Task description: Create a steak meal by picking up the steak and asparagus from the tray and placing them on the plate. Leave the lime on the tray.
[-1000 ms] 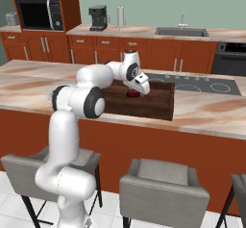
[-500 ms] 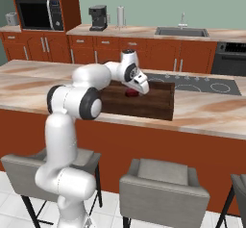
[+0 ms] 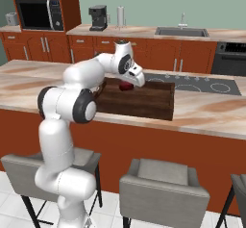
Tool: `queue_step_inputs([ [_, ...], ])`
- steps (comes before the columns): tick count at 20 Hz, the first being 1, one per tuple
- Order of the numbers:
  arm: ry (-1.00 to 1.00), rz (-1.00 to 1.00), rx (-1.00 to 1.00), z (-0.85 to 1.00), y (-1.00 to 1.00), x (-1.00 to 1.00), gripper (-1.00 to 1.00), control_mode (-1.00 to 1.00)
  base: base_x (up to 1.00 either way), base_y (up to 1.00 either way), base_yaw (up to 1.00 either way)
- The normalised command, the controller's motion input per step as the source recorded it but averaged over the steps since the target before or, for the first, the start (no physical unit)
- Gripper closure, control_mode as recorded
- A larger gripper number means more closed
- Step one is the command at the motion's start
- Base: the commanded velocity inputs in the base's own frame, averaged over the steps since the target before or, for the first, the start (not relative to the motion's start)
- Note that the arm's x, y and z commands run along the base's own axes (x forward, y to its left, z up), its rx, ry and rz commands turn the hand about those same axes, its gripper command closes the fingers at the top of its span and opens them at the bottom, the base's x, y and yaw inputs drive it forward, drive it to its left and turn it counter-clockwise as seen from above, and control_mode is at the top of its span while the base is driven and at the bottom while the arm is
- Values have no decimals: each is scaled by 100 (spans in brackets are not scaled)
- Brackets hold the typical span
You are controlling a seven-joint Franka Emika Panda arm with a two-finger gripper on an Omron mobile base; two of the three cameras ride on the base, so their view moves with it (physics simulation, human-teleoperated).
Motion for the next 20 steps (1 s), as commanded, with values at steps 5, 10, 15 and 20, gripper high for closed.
queue_step_inputs([
  [5, 0, 10, -4, 43, 52, -49, 100, -100, 0, 0, 0],
  [10, 0, 14, -3, 40, 62, -59, 100, -100, 0, 0, 0],
  [15, 0, 15, -2, 36, 73, -49, 100, -100, 0, 0, 0],
  [20, 0, 17, -2, 14, 83, -22, 100, -100, 0, 0, 0],
])
